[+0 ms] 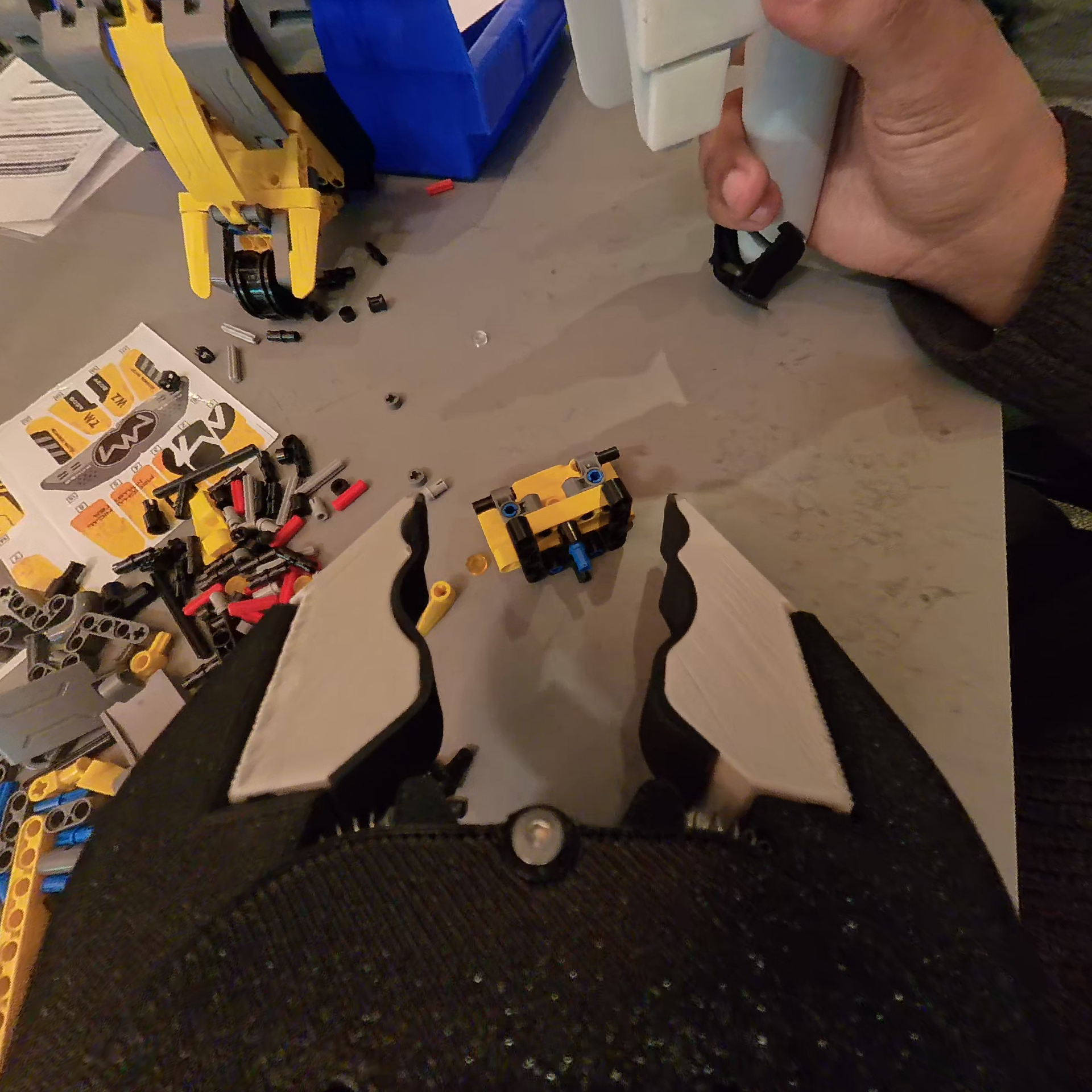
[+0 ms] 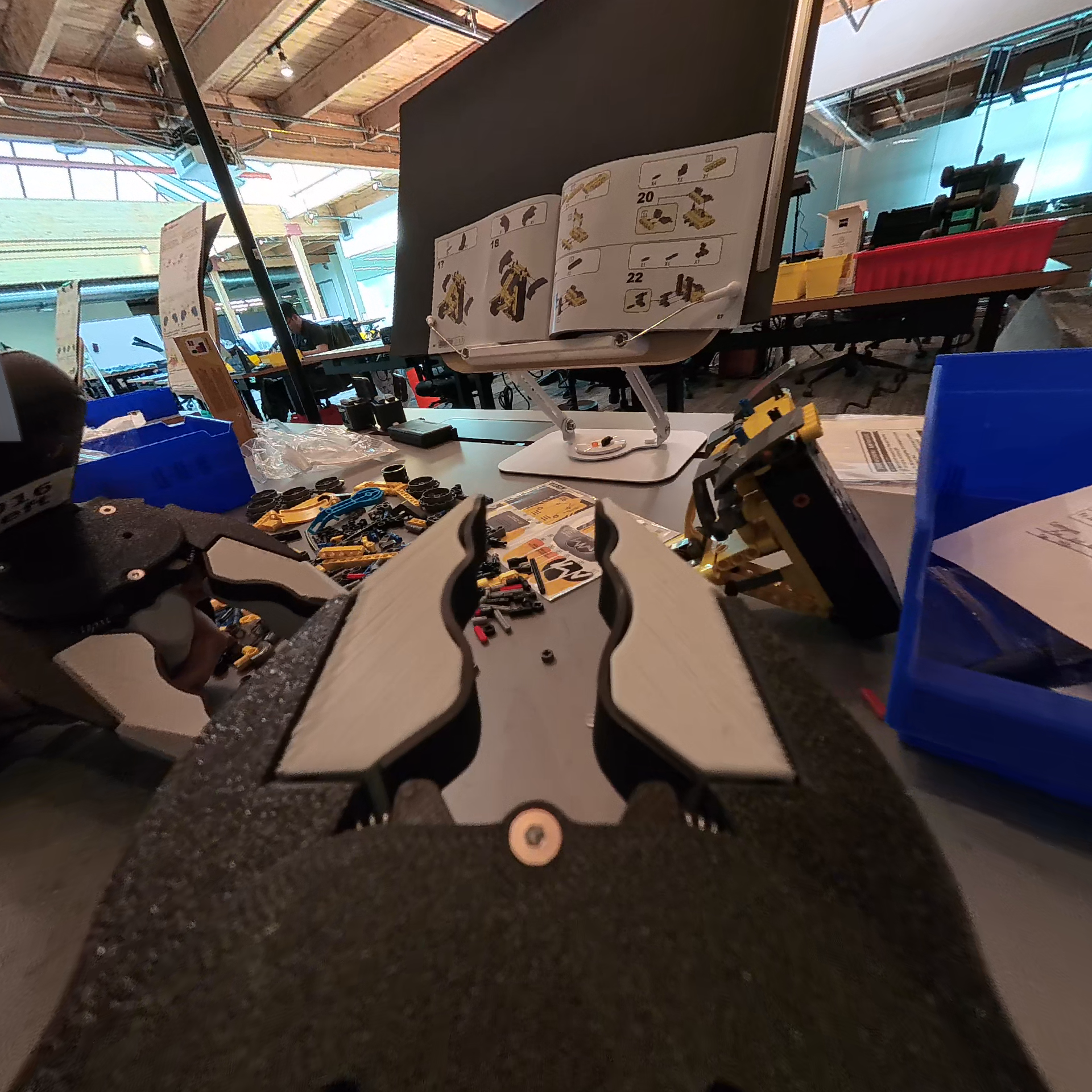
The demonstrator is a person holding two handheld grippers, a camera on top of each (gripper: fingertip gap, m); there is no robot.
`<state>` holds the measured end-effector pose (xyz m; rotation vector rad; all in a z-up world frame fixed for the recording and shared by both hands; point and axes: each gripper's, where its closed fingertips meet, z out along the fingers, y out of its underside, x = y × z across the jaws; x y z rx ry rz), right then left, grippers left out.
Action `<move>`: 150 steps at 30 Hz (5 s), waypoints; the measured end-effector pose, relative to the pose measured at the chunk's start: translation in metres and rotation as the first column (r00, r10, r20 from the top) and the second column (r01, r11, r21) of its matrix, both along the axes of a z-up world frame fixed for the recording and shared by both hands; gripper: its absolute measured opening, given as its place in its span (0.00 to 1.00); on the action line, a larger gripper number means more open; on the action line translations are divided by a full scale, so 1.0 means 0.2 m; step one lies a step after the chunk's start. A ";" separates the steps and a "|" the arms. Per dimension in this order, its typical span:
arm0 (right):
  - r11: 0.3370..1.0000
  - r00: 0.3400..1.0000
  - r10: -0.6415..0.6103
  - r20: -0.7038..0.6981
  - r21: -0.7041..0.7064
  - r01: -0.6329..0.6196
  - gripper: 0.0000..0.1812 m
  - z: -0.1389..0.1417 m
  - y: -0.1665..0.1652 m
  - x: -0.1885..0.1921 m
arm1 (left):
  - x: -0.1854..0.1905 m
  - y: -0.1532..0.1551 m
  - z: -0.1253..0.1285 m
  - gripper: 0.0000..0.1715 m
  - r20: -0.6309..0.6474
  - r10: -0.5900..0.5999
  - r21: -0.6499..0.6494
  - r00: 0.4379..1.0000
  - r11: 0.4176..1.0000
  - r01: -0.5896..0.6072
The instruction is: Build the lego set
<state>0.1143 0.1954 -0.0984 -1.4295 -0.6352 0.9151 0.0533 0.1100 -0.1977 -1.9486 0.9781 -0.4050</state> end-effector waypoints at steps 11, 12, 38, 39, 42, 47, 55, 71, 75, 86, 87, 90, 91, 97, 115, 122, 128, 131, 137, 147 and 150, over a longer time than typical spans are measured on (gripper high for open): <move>0.999 1.000 0.026 -0.001 -0.021 -0.026 0.20 -0.01 -0.01 -0.01 | -0.02 0.02 0.02 0.46 0.047 0.031 -0.011 0.998 0.999 -0.030; 0.999 1.000 0.027 -0.001 -0.022 -0.027 0.20 -0.01 -0.01 -0.01 | -0.02 0.02 0.02 0.46 0.044 0.029 -0.012 0.999 1.000 -0.028; 0.998 0.999 0.046 0.000 -0.032 -0.046 0.19 -0.02 -0.01 -0.03 | 0.00 -0.02 -0.10 0.47 -0.078 -0.025 -0.109 0.997 0.994 0.017; 0.998 0.999 0.045 -0.002 -0.033 -0.045 0.19 -0.02 -0.01 -0.03 | 0.00 -0.02 -0.10 0.47 -0.078 -0.025 -0.111 0.997 0.994 0.016; 0.998 0.999 0.044 -0.008 -0.034 -0.044 0.19 -0.02 -0.01 -0.03 | 0.00 -0.02 -0.11 0.47 -0.084 -0.023 -0.115 0.996 0.993 0.013; 0.999 0.999 0.041 -0.010 -0.034 -0.042 0.19 -0.01 -0.01 -0.02 | 0.00 -0.02 -0.12 0.44 -0.105 -0.020 -0.116 0.994 0.993 0.007; 0.999 0.999 0.038 -0.014 -0.036 -0.038 0.19 -0.01 0.00 -0.02 | 0.00 -0.02 -0.12 0.35 -0.111 -0.024 -0.114 0.994 0.993 0.011; 0.999 0.999 0.035 -0.014 -0.035 -0.036 0.19 -0.01 0.00 -0.02 | 0.01 -0.03 -0.13 0.33 -0.121 -0.034 -0.107 0.992 0.994 0.021; 0.999 0.999 0.035 -0.014 -0.035 -0.035 0.19 -0.01 0.00 -0.02 | 0.01 -0.03 -0.13 0.33 -0.122 -0.034 -0.107 0.992 0.994 0.021; 0.999 0.999 0.034 -0.014 -0.035 -0.035 0.20 -0.01 0.00 -0.02 | 0.01 -0.02 -0.13 0.34 -0.120 -0.031 -0.115 0.992 0.993 0.017; 0.999 0.999 0.034 -0.014 -0.035 -0.035 0.20 -0.01 0.00 -0.02 | 0.01 -0.02 -0.13 0.34 -0.120 -0.030 -0.116 0.992 0.993 0.016; 0.999 0.999 0.034 -0.014 -0.035 -0.035 0.20 -0.01 0.00 -0.02 | 0.01 -0.02 -0.13 0.34 -0.119 -0.030 -0.118 0.992 0.993 0.015; 0.999 0.999 0.034 -0.014 -0.035 -0.035 0.20 -0.01 0.00 -0.02 | 0.01 -0.02 -0.13 0.34 -0.119 -0.030 -0.119 0.992 0.993 0.015; 0.999 0.999 0.035 -0.013 -0.039 -0.035 0.20 -0.02 0.00 -0.02 | 0.01 -0.02 -0.13 0.34 -0.119 -0.029 -0.120 0.992 0.993 0.015; 0.999 0.999 0.034 -0.014 -0.041 -0.034 0.20 -0.02 0.00 -0.02 | 0.00 -0.02 -0.14 0.35 -0.117 -0.027 -0.131 0.993 0.991 0.011; 0.999 0.999 0.033 -0.014 -0.042 -0.034 0.20 -0.02 0.00 -0.02 | 0.00 -0.02 -0.14 0.35 -0.117 -0.027 -0.131 0.993 0.991 0.011; 0.999 0.999 0.033 -0.014 -0.042 -0.034 0.21 -0.02 0.00 -0.02 | -0.02 0.00 -0.13 0.44 -0.129 0.008 -0.099 0.992 0.995 -0.021; 0.999 0.999 0.033 -0.015 -0.042 -0.033 0.21 -0.02 0.00 -0.02 | -0.03 0.01 -0.11 0.47 -0.113 0.022 -0.086 0.993 0.996 -0.032; 0.999 0.999 0.033 -0.016 -0.039 -0.034 0.21 -0.02 0.00 -0.02 | -0.03 -0.01 -0.09 0.40 -0.059 -0.005 -0.103 0.998 0.995 -0.001; 0.999 0.999 0.040 -0.023 -0.035 -0.040 0.21 -0.01 -0.01 -0.02 | -0.15 0.05 0.02 0.26 0.072 0.092 -0.072 0.993 0.994 -0.086; 0.998 0.999 0.044 -0.027 -0.036 -0.045 0.21 0.00 -0.02 -0.02 | -0.20 0.09 0.03 0.20 0.087 0.150 -0.072 0.985 0.987 -0.144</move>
